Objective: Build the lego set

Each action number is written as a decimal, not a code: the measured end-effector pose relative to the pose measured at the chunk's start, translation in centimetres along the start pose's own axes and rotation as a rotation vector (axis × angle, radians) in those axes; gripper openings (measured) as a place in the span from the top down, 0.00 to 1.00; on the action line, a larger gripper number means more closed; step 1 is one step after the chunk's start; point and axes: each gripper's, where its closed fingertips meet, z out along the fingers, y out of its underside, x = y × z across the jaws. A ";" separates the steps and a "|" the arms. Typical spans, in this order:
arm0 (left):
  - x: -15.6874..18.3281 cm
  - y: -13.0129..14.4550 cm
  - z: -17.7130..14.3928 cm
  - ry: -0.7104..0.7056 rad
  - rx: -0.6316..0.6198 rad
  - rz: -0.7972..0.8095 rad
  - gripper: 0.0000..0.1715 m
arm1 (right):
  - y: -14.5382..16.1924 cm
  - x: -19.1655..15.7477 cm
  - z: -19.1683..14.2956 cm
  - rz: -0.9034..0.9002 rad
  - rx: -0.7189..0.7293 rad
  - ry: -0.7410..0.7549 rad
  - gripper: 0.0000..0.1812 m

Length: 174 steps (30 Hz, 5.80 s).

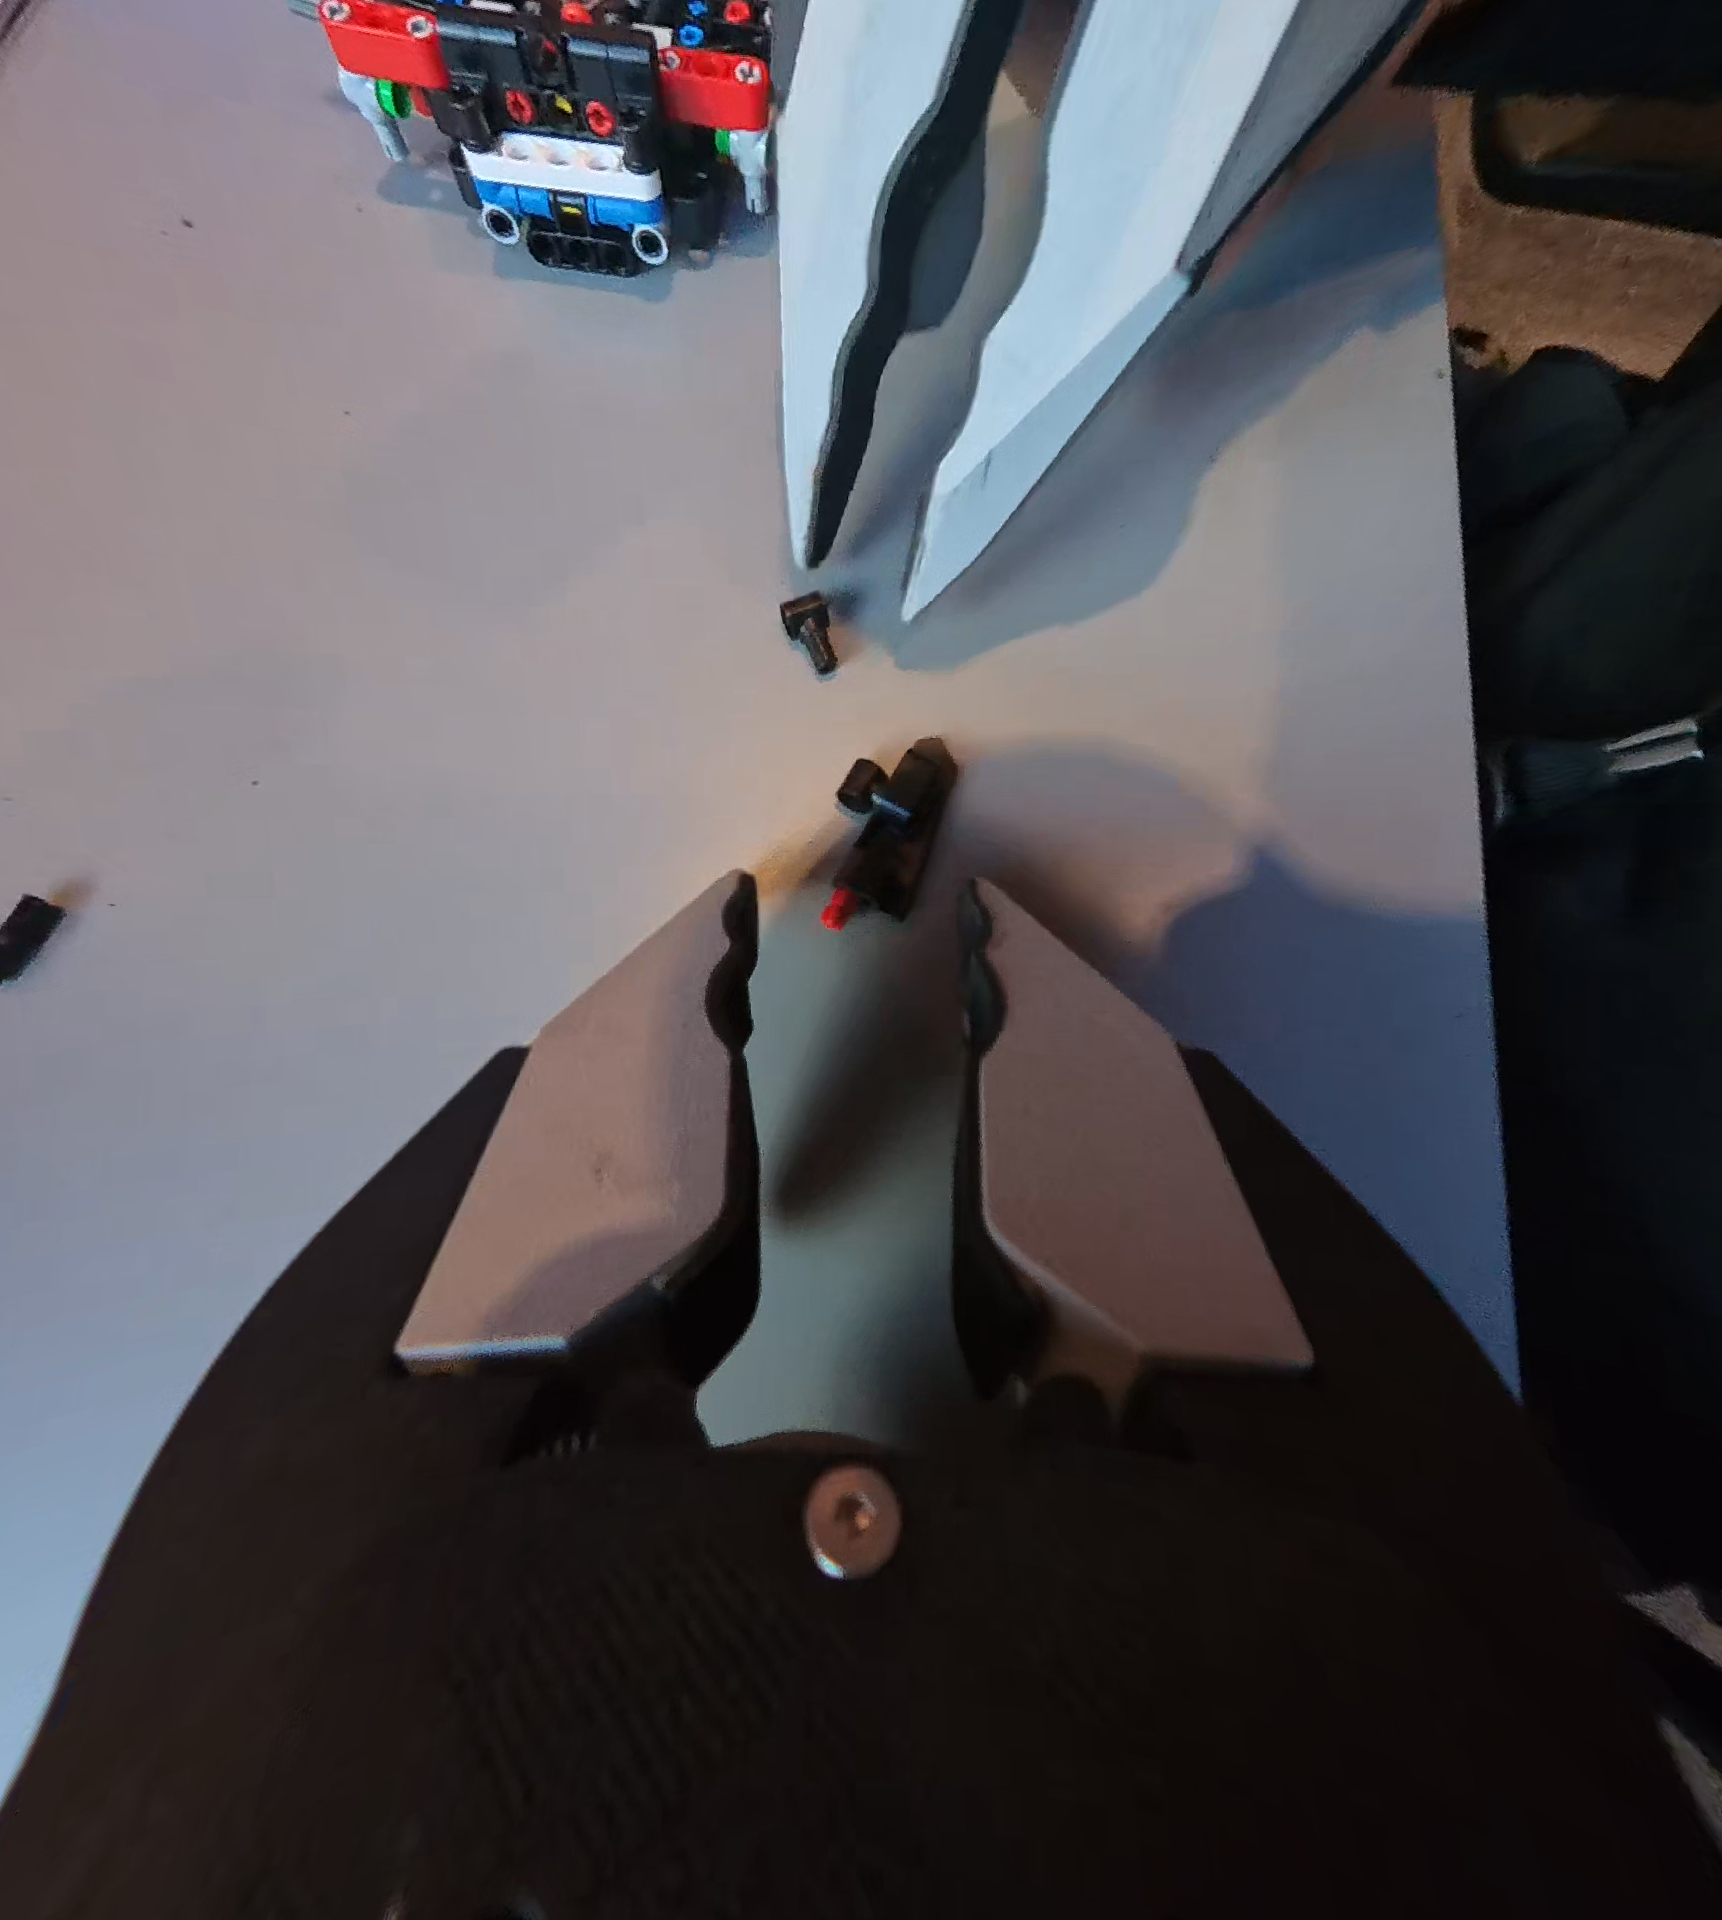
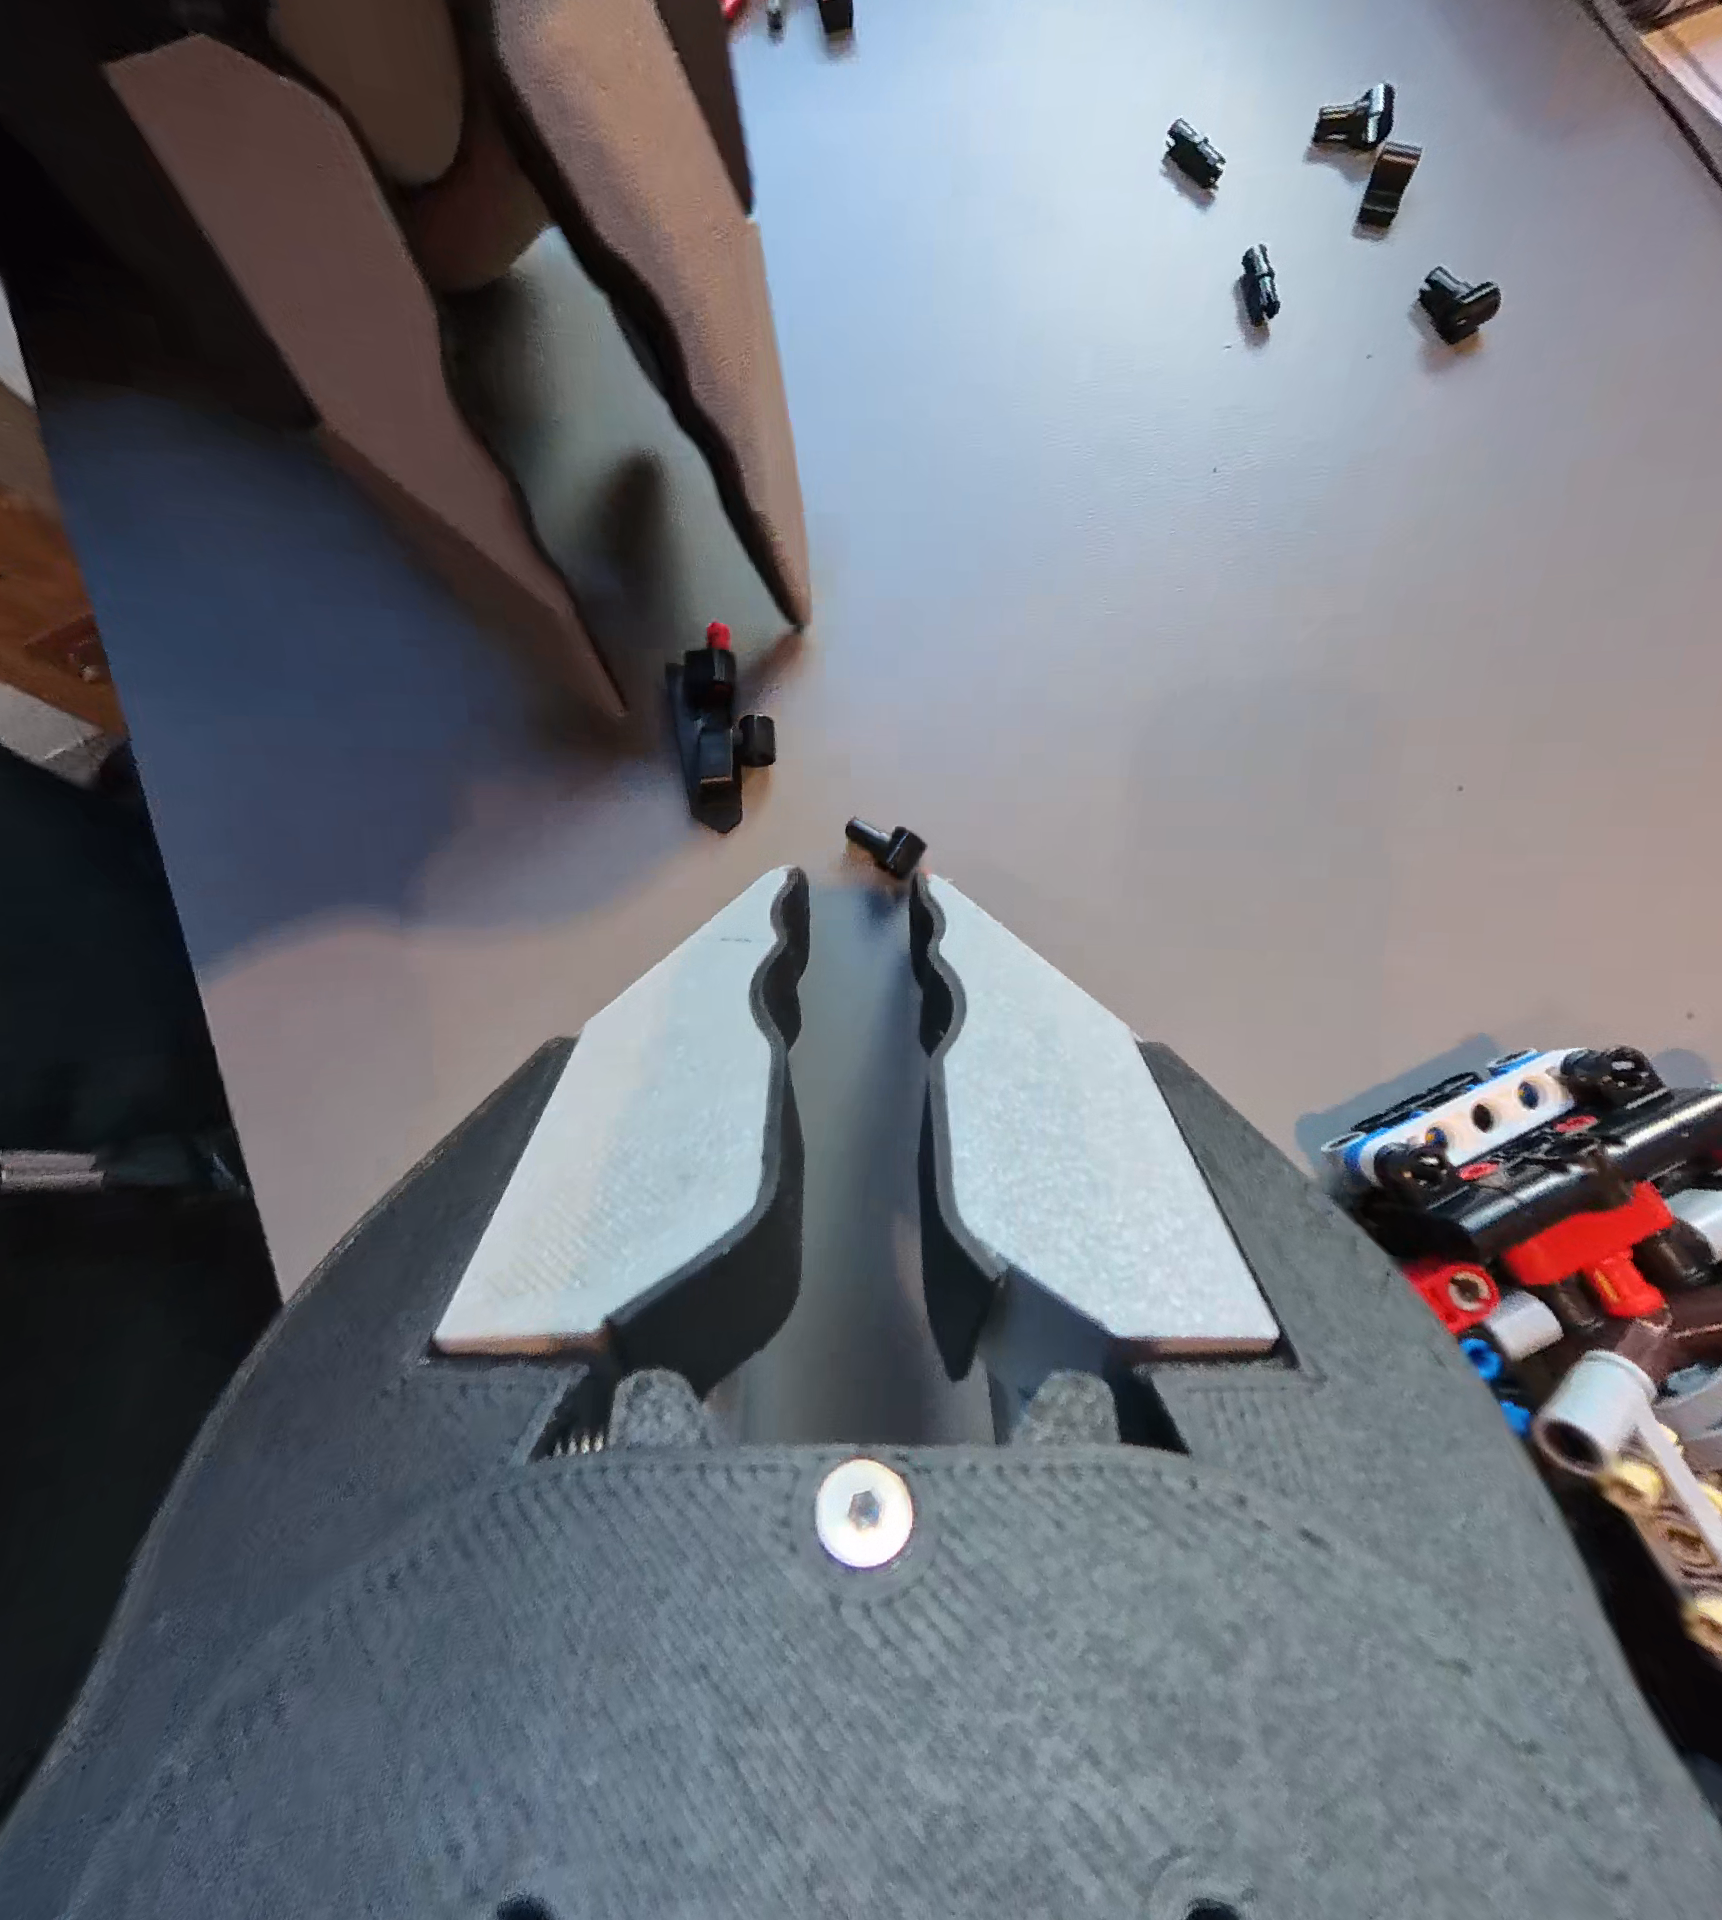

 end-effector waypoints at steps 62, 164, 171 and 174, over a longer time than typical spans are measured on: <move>8.0 -2.9 3.9 0.446 0.004 0.515 0.93 | 4.8 -6.5 -3.0 -0.582 -0.323 0.055 0.98; 7.2 -3.1 3.9 0.342 -0.002 0.321 0.94 | 4.0 -5.6 -2.6 0.116 0.078 0.265 0.88; 7.2 -3.1 3.9 0.351 -0.004 0.289 0.95 | 3.9 -5.4 -2.6 0.070 0.071 0.262 0.87; 7.1 -3.1 3.8 0.356 -0.005 0.273 0.96 | 3.8 -5.3 -2.5 0.050 0.076 0.251 0.87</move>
